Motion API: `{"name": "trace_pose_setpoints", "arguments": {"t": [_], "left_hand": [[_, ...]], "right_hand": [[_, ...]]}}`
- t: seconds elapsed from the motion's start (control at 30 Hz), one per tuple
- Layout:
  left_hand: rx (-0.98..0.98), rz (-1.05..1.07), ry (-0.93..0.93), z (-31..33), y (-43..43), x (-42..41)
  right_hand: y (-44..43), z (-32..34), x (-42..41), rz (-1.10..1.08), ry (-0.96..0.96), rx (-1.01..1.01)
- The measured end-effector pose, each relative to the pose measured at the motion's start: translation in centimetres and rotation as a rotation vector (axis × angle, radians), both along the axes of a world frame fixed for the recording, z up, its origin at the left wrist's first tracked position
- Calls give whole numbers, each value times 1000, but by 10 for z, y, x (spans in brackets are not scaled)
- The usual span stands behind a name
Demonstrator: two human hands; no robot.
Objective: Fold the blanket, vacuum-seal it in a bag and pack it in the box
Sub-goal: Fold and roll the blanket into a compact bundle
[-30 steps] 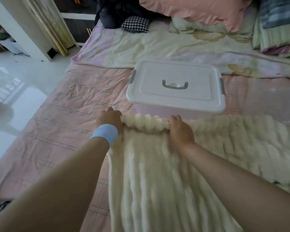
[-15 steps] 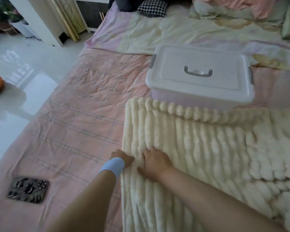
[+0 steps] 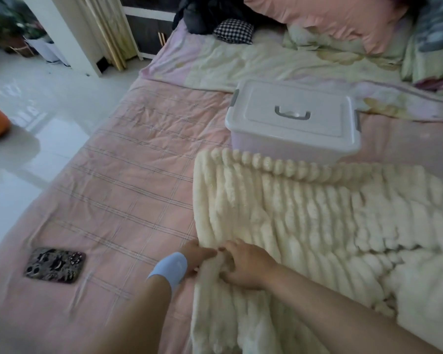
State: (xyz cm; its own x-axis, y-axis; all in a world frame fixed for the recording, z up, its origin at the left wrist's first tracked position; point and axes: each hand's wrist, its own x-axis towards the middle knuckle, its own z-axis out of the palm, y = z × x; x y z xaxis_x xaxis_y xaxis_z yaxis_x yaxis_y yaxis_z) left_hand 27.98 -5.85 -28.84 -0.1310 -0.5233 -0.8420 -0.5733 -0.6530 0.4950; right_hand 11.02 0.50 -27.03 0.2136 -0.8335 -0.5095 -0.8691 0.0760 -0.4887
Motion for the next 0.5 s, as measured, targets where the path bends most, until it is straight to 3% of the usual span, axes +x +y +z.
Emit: {"name": "trace_pose_setpoints", "arguments": {"t": [0.1,0.23,0.33,0.4,0.5], "left_hand": [[123,181,232,28,25,9],[292,73,401,57,51,13],[168,68,512,83,45,-4],[-27,112,431,97,41,-18],[-209,31,136,96,44,-25]], "right_hand": [[36,14,22,-236,-175,222],[55,19,28,-631,-329,179],[42,38,-10,-869,-299,90],[32,57,-54,-1039,-94,-67],[36,80,-112,-1299,112,-264]]}}
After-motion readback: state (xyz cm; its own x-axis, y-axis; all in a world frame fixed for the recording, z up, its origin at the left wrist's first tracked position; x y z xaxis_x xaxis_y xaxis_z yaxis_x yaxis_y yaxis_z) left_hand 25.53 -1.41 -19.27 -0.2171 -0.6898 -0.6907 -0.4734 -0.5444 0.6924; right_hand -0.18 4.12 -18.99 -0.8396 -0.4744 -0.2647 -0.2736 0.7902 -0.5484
